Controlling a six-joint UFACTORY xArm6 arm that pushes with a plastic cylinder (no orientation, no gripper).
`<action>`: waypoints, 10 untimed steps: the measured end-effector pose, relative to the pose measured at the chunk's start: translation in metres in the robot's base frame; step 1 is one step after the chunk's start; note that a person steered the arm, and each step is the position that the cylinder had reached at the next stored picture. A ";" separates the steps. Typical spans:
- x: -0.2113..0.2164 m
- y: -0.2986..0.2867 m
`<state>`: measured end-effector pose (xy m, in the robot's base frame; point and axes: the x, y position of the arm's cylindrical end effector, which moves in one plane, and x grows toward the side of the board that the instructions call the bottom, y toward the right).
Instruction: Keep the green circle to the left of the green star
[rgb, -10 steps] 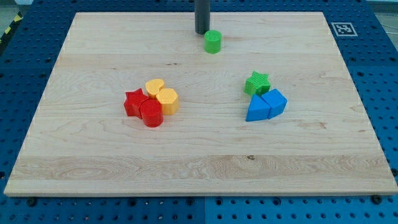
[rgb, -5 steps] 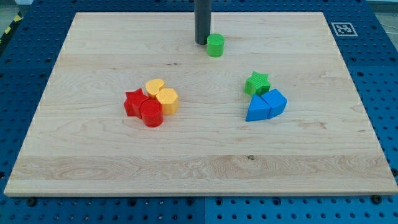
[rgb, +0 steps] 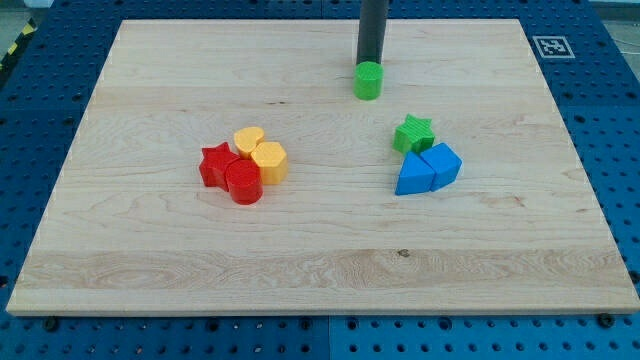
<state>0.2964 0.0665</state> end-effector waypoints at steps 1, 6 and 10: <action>0.015 0.004; 0.044 -0.002; 0.076 -0.035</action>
<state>0.3726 0.0317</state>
